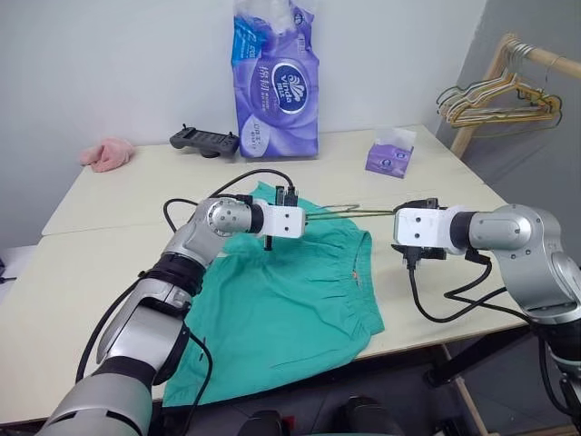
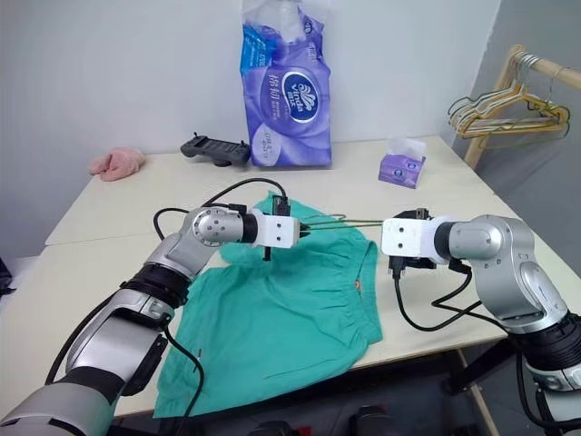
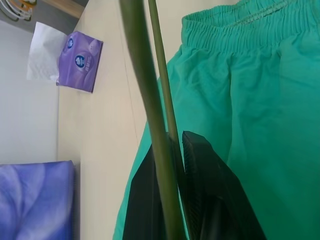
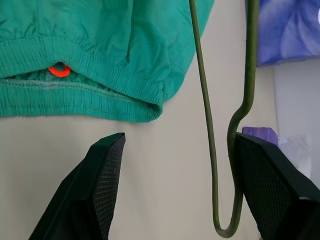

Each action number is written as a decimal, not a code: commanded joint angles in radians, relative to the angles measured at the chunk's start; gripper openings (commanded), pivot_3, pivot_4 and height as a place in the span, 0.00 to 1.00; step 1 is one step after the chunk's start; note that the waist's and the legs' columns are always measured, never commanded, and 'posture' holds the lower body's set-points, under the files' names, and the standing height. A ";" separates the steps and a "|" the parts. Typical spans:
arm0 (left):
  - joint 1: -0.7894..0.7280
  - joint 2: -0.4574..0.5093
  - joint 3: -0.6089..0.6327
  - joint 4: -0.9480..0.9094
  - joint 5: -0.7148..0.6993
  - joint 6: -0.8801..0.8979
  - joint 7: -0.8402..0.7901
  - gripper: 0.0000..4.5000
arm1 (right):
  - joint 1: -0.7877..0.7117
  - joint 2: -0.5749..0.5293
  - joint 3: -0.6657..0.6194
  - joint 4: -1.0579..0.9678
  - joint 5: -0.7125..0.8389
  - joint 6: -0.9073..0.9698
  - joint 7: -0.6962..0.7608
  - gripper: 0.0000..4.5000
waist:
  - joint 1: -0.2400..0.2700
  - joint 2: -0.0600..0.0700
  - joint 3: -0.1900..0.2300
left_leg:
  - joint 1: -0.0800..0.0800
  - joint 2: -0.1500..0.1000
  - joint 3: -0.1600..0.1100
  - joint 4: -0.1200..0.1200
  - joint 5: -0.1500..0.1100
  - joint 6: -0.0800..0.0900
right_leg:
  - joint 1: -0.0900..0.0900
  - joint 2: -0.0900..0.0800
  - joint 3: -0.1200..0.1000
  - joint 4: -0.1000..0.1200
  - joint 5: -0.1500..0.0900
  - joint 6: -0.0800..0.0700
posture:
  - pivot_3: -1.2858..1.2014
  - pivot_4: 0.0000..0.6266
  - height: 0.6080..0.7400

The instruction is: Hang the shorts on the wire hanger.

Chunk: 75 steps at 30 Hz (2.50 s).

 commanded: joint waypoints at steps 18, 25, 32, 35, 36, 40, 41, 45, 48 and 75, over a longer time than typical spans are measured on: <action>-0.022 0.032 0.009 -0.028 0.003 -0.001 0.025 0.00 | -0.145 0.020 0.048 0.272 -0.061 -0.176 -0.126 0.79 | 0.005 0.000 0.000 | -0.012 -0.001 0.000 0.001 0.000 0.000 | -0.011 -0.001 0.000 0.001 0.004 -0.005 | 0.50 0.03 1.00; -0.031 0.030 0.009 -0.027 0.006 0.003 0.025 0.00 | -0.208 0.047 0.093 0.465 -0.115 -0.282 -0.193 0.79 | 0.004 0.000 0.000 | -0.013 -0.001 0.000 0.001 0.000 0.000 | -0.014 -0.001 0.000 0.002 0.004 -0.006 | 0.50 0.03 1.00; -0.021 0.038 0.011 -0.042 0.004 0.012 0.023 0.00 | -0.213 0.073 0.100 0.513 -0.117 -0.354 -0.218 0.79 | 0.004 0.000 0.000 | -0.014 -0.001 0.000 0.001 0.000 0.000 | -0.014 -0.001 0.000 0.002 0.004 -0.006 | 0.50 0.04 1.00; -0.020 0.038 0.011 -0.045 0.005 0.016 0.024 0.00 | -0.219 0.074 0.110 0.509 -0.129 -0.384 -0.218 0.70 | 0.004 0.000 0.000 | -0.014 -0.001 0.000 0.001 0.000 0.000 | -0.014 -0.001 0.000 0.002 0.004 -0.006 | 0.50 0.04 1.00; -0.019 0.038 0.011 -0.047 0.004 0.018 0.024 0.00 | -0.223 0.074 0.113 0.514 -0.135 -0.394 -0.222 0.65 | 0.004 0.000 0.000 | -0.014 -0.001 0.000 0.001 0.000 0.000 | -0.014 -0.001 0.000 0.002 0.004 -0.006 | 0.50 0.04 1.00; -0.019 0.037 0.010 -0.050 0.005 0.020 0.023 0.00 | -0.241 0.075 0.124 0.528 -0.160 -0.429 -0.227 0.34 | 0.004 0.000 0.000 | -0.014 -0.001 0.000 0.001 0.000 0.000 | -0.014 -0.001 0.000 0.003 0.004 -0.006 | 0.50 0.04 1.00; -0.019 0.037 0.010 -0.050 0.004 0.021 0.023 0.00 | -0.244 0.076 0.125 0.526 -0.162 -0.432 -0.223 0.27 | 0.004 0.000 0.000 | -0.013 -0.001 0.000 0.001 0.000 0.000 | -0.014 -0.001 0.000 0.003 0.004 -0.006 | 0.50 0.04 1.00; -0.018 0.037 0.010 -0.049 0.006 0.025 0.024 0.00 | -0.249 0.080 0.126 0.522 -0.170 -0.437 -0.220 0.00 | 0.005 0.000 0.000 | -0.013 -0.001 0.000 0.001 0.000 0.000 | -0.014 -0.001 0.000 0.003 0.004 -0.006 | 0.51 0.04 1.00; -0.017 0.037 0.011 -0.049 0.006 0.026 0.024 0.00 | -0.254 0.079 0.128 0.524 -0.180 -0.442 -0.222 0.00 | 0.004 0.000 0.000 | -0.014 -0.001 0.000 0.001 0.000 0.000 | -0.014 -0.001 0.000 0.003 0.004 -0.006 | 0.51 0.04 1.00; 0.153 0.124 0.207 -0.359 -0.518 0.181 -0.242 0.99 | -0.002 -0.100 -0.061 0.562 0.090 -0.217 0.041 0.00 | 0.006 0.005 -0.003 | -0.014 -0.001 0.000 0.001 0.000 0.000 | -0.014 -0.002 0.000 0.001 0.005 -0.007 | 0.50 0.05 1.00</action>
